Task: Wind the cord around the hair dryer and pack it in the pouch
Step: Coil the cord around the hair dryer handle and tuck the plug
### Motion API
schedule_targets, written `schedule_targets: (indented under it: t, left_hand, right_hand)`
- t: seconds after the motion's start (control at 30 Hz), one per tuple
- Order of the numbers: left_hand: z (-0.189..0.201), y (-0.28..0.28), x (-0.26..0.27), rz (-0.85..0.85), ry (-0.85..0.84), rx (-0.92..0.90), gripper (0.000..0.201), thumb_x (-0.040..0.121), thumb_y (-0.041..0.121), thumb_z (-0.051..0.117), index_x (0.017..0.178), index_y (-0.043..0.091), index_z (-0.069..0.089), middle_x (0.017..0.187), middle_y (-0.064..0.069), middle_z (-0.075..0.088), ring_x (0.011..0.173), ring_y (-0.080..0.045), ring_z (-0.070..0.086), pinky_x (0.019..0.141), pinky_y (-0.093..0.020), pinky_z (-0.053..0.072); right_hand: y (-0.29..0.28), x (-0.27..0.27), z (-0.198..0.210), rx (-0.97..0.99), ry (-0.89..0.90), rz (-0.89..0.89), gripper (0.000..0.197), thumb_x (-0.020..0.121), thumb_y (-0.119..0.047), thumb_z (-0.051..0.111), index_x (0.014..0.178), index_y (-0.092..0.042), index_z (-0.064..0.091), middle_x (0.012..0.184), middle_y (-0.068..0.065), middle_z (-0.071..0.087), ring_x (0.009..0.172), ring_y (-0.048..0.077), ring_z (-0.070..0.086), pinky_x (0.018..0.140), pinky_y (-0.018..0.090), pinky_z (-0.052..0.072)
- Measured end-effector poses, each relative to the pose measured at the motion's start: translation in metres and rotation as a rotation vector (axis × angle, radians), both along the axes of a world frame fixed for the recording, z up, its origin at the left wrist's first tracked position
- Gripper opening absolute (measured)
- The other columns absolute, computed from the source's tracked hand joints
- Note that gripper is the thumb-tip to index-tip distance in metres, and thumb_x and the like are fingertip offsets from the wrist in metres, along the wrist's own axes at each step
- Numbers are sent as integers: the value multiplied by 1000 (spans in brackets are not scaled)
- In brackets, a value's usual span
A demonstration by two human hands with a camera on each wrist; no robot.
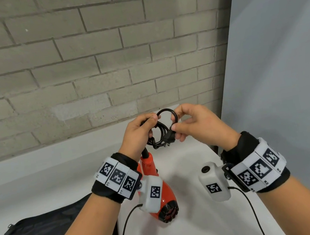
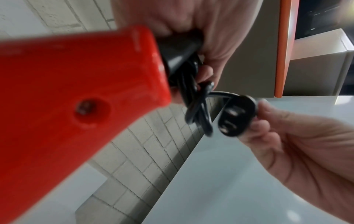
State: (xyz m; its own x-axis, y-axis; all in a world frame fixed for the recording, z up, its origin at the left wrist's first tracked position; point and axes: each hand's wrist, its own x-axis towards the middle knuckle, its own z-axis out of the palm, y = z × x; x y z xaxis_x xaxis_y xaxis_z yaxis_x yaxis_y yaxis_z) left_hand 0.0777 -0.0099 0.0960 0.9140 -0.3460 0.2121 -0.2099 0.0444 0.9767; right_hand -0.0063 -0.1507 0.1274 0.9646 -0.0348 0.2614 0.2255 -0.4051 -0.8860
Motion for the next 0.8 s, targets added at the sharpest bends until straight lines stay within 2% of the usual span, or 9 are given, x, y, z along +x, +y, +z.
schedule_targets:
  t: [0.03, 0.1, 0.2, 0.27, 0.43, 0.5, 0.63, 0.8]
  left_hand:
    - [1, -1, -1, -12, 1, -6, 14, 89, 14, 52, 91, 11, 66, 50, 18, 57, 41, -2, 38, 48, -18, 35]
    - [3, -3, -5, -11, 13, -25, 15, 89, 11, 51, 94, 6, 65, 52, 16, 60, 41, -2, 37, 44, -12, 33]
    - [4, -3, -7, 29, 1, -40, 14, 87, 10, 54, 81, 12, 66, 64, 7, 60, 41, -1, 41, 43, -10, 33]
    - [3, -3, -7, 55, -13, -48, 10, 85, 12, 58, 80, 14, 66, 67, 1, 56, 39, -1, 41, 43, -10, 35]
    - [0, -4, -6, 38, 36, -133, 9, 81, 9, 62, 82, 15, 68, 56, 11, 65, 46, 1, 53, 52, -11, 44]
    - [0, -5, -6, 15, 59, -142, 10, 82, 8, 61, 83, 14, 68, 50, 13, 63, 46, 1, 53, 52, -12, 45]
    - [2, -6, -8, 12, 58, -131, 9, 82, 7, 60, 83, 13, 67, 43, 15, 57, 42, 2, 48, 47, -10, 41]
    - [3, -7, -9, 69, 97, -153, 10, 80, 7, 62, 72, 10, 68, 49, 8, 55, 39, -2, 39, 37, -14, 35]
  right_hand:
    - [3, 2, -2, 46, -29, -13, 20, 84, 3, 58, 78, -15, 51, 68, 0, 56, 46, 4, 59, 55, 18, 53]
    - [8, 5, -8, 111, -77, -36, 24, 84, 4, 57, 76, -18, 49, 66, 3, 57, 45, 2, 58, 54, 15, 52]
    - [13, 6, -15, 160, -149, -56, 26, 84, 4, 56, 78, -20, 49, 67, 2, 57, 47, 2, 58, 53, 13, 50]
    - [14, 7, -19, 152, -173, -76, 26, 84, 2, 57, 77, -22, 50, 67, 2, 58, 49, 3, 59, 55, 14, 51]
    - [13, 8, -23, 168, -198, -96, 26, 84, 2, 57, 78, -22, 50, 69, 2, 59, 53, 8, 59, 57, 18, 52]
    - [13, 8, -24, 175, -207, -100, 26, 84, 1, 57, 78, -23, 50, 69, 2, 59, 53, 6, 59, 57, 17, 52]
    - [14, 6, -25, 195, -221, -96, 26, 84, 2, 56, 78, -23, 50, 71, 5, 59, 52, 4, 60, 56, 16, 52]
    - [19, 3, -27, 215, -244, -97, 28, 85, 3, 55, 77, -23, 48, 74, 9, 56, 50, 1, 59, 54, 12, 50]
